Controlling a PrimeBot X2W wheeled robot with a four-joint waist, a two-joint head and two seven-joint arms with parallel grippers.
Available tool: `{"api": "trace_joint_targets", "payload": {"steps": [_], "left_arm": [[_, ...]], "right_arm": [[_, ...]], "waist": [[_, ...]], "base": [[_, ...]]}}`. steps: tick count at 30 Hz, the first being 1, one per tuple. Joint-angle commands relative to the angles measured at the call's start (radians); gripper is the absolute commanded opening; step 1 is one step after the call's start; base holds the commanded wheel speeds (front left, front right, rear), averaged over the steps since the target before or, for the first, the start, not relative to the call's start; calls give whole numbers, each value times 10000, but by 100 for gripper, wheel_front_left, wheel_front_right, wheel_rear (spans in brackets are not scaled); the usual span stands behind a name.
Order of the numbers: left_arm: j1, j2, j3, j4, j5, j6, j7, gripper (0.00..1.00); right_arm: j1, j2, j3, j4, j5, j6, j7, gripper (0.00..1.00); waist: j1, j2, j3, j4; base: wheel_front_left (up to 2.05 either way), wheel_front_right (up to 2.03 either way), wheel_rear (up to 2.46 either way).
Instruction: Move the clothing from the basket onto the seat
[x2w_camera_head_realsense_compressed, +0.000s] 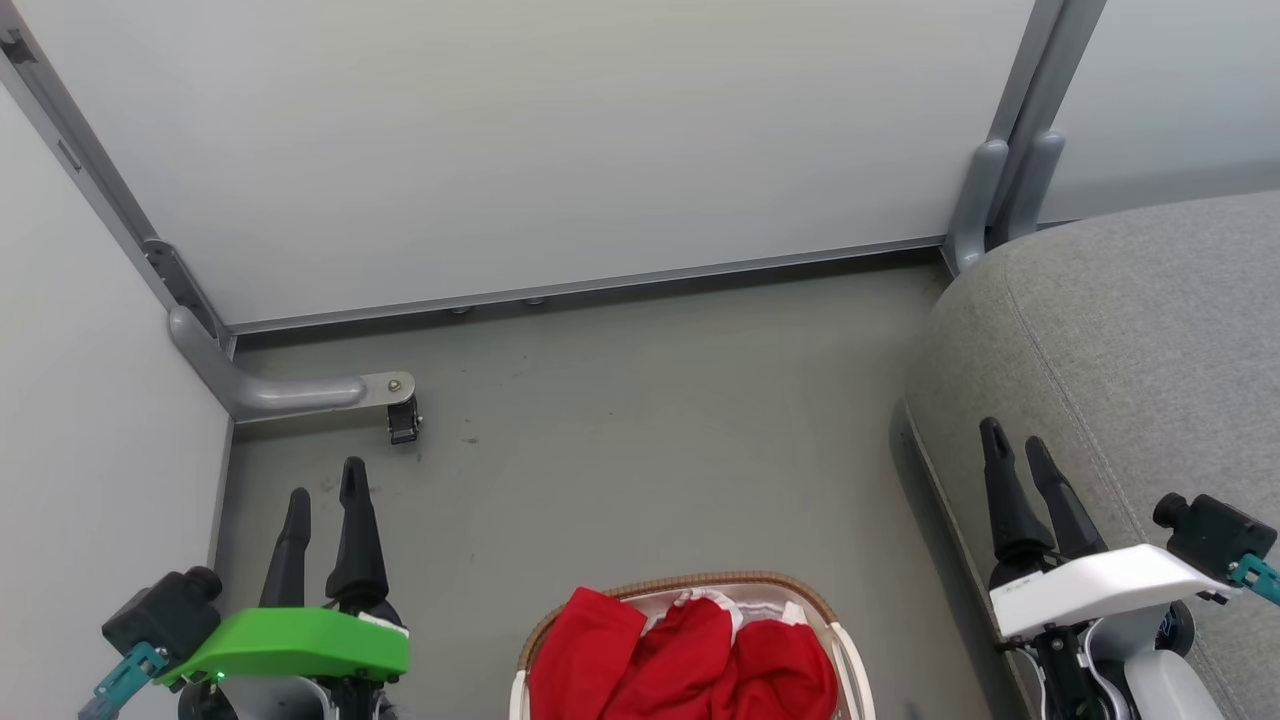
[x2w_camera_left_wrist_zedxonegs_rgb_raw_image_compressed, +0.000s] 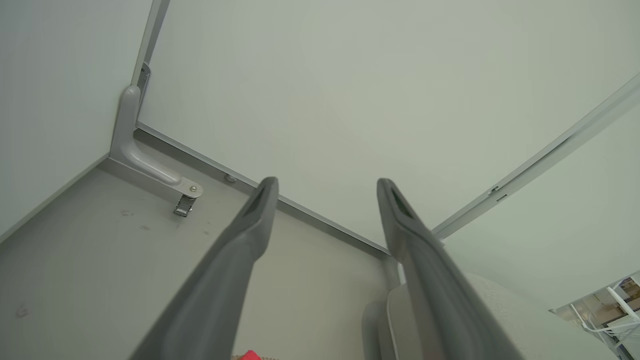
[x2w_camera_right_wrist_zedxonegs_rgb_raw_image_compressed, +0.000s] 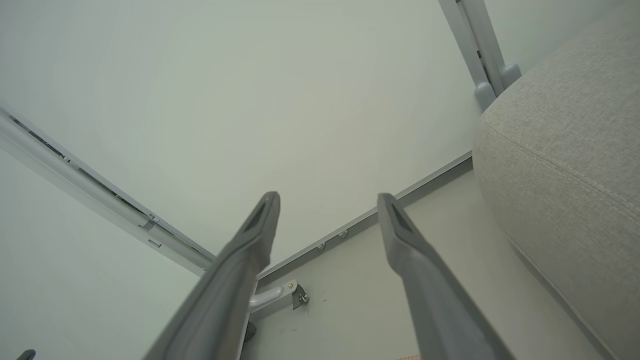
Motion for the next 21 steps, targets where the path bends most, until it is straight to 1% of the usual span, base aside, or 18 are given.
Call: {"api": "trace_joint_targets", "payload": {"steps": [1, 13, 21], "left_arm": [[58, 68, -36, -87, 357, 96, -86, 100], [418, 79, -66, 115, 1583, 249, -413, 100], [566, 85, -155, 297, 2191, 292, -603, 100]], "right_arm": [[29, -69, 47, -93, -357, 4, -100, 100], [155, -82, 239, 194, -2084, 4, -427, 100], [233, -90, 354, 275, -2855, 4, -616, 100]], "waist": [[0, 0, -7, 3], [0, 0, -49, 48], [0, 0, -75, 75]], "base": [[0, 0, 0], [0, 0, 0], [0, 0, 0]]}}
